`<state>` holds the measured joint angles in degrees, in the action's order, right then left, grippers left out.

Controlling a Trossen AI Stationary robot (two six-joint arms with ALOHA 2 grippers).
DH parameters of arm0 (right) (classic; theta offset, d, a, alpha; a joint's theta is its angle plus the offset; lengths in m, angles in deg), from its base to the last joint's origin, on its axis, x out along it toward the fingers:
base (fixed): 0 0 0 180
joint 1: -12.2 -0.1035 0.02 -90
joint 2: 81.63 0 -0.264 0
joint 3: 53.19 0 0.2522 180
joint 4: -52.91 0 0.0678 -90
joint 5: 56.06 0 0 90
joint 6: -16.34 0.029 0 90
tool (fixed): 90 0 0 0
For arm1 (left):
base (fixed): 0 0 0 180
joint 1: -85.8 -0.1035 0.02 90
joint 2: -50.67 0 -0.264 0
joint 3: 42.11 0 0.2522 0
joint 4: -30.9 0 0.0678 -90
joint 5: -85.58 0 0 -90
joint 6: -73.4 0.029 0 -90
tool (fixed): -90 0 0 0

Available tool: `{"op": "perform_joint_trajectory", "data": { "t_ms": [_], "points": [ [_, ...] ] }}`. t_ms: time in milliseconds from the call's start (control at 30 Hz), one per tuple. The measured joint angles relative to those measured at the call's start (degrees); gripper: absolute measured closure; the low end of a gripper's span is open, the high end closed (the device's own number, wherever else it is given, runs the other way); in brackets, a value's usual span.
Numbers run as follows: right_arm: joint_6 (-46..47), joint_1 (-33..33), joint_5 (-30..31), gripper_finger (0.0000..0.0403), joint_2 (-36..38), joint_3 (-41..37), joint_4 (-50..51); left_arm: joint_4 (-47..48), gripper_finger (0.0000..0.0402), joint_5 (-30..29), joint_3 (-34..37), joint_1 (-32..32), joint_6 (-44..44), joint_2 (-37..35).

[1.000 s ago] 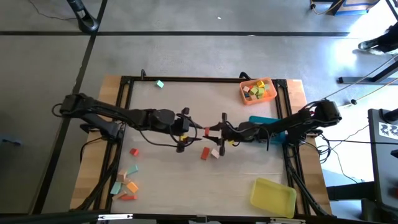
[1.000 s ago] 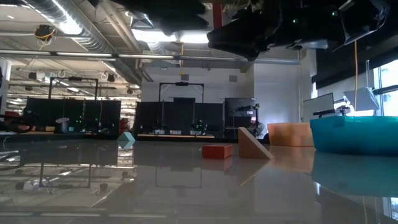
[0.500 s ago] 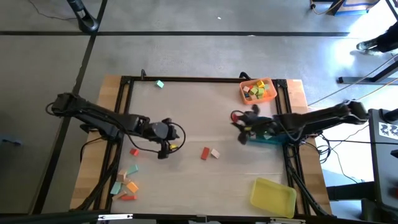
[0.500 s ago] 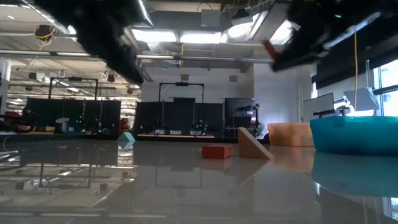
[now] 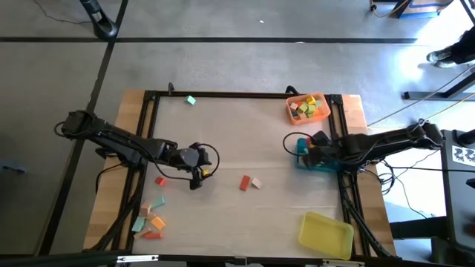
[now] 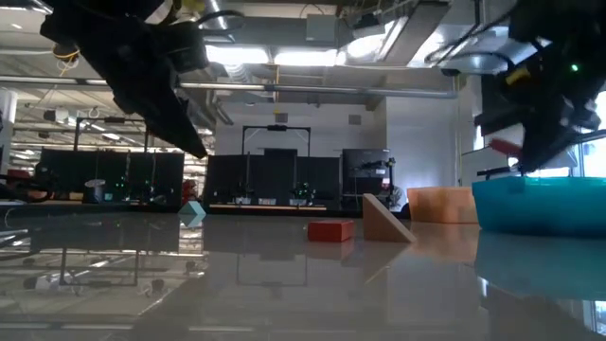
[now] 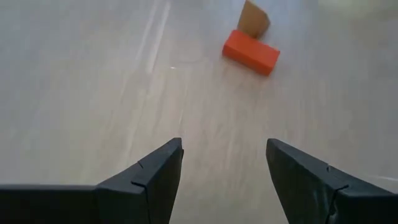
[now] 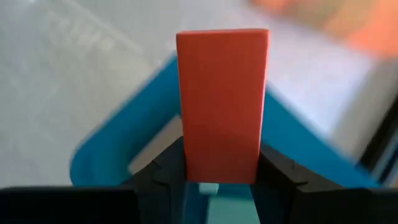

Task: Sort blocks by size
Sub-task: Put the orange rectangular block into the blue bin

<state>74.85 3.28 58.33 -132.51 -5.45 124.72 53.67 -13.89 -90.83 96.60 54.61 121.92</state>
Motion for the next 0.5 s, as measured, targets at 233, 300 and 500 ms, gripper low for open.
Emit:
{"op": "perform_joint_trajectory", "data": {
  "t_ms": [233, 300, 500],
  "points": [
    [4.32, -0.02, -4.03, 0.0264, -0.03, -6.12, -3.67, -4.29, 0.0181, 0.01, 0.00, 0.00, 2.74, 0.00],
    [4.30, -0.02, -4.06, 0.0256, -0.03, -6.53, -4.36, -6.21, 0.0181, -0.02, -0.01, -0.01, 2.90, 0.00],
    [3.64, -0.02, -4.48, 0.0191, 0.01, -6.51, -4.20, -11.99, 0.0181, -0.18, -0.02, -0.02, 4.52, 3.00]
  ]
}}
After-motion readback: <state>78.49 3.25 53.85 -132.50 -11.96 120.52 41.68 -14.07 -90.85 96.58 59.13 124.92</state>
